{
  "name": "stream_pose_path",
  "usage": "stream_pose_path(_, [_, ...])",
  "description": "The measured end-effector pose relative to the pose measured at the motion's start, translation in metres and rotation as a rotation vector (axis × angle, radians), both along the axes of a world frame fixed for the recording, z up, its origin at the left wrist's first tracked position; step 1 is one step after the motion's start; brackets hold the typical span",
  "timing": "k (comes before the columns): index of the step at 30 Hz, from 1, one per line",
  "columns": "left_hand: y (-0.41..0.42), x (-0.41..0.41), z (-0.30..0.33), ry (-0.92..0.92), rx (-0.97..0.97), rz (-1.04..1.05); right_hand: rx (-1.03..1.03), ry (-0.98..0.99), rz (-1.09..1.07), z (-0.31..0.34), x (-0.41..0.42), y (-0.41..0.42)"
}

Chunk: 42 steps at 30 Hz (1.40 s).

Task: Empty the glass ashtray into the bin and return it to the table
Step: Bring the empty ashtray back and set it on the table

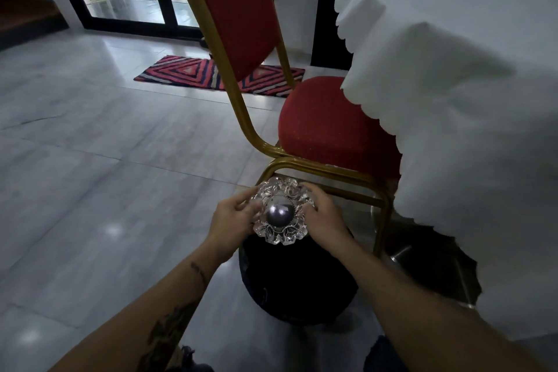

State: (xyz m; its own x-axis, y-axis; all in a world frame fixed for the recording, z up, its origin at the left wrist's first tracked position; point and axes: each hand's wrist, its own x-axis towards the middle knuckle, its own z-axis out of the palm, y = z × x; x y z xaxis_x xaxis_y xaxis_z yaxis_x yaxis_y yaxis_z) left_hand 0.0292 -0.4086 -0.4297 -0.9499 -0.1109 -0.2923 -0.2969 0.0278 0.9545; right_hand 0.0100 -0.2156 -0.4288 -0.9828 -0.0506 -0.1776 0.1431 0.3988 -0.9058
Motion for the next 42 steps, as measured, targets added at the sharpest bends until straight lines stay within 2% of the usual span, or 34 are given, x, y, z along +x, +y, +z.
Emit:
stream_pose_path(6, [-0.014, 0.016, 0.099, -0.106, 0.053, 0.065, -0.047, -0.117, -0.019, 0.085, 0.009, -0.018])
stream_pose_path(13, [-0.03, 0.028, 0.248, -0.145, 0.056, 0.093, -0.189, -0.255, -0.019, 0.222, 0.013, -0.03])
stream_pose_path(16, [-0.03, 0.032, 0.31, -0.171, 0.07, 0.109, -0.163, -0.243, -0.034, 0.281, 0.017, -0.027])
stream_pose_path(21, [-0.019, 0.034, 0.399, -0.235, 0.101, 0.009, -0.064, -0.177, -0.051, 0.366, 0.03, -0.01])
stream_pose_path(24, [0.003, 0.035, 0.436, -0.243, 0.117, -0.088, -0.073, -0.178, -0.112, 0.407, 0.042, 0.011])
stream_pose_path(31, [0.086, 0.029, 0.479, -0.19, 0.109, -0.218, -0.062, -0.16, -0.257, 0.447, 0.048, 0.09])
stream_pose_path(36, [0.162, 0.014, 0.472, -0.201, 0.092, -0.251, -0.117, -0.248, -0.367, 0.461, 0.052, 0.166])
stream_pose_path(42, [0.277, -0.004, 0.454, -0.296, 0.079, -0.282, -0.127, -0.326, -0.451, 0.454, 0.05, 0.274])
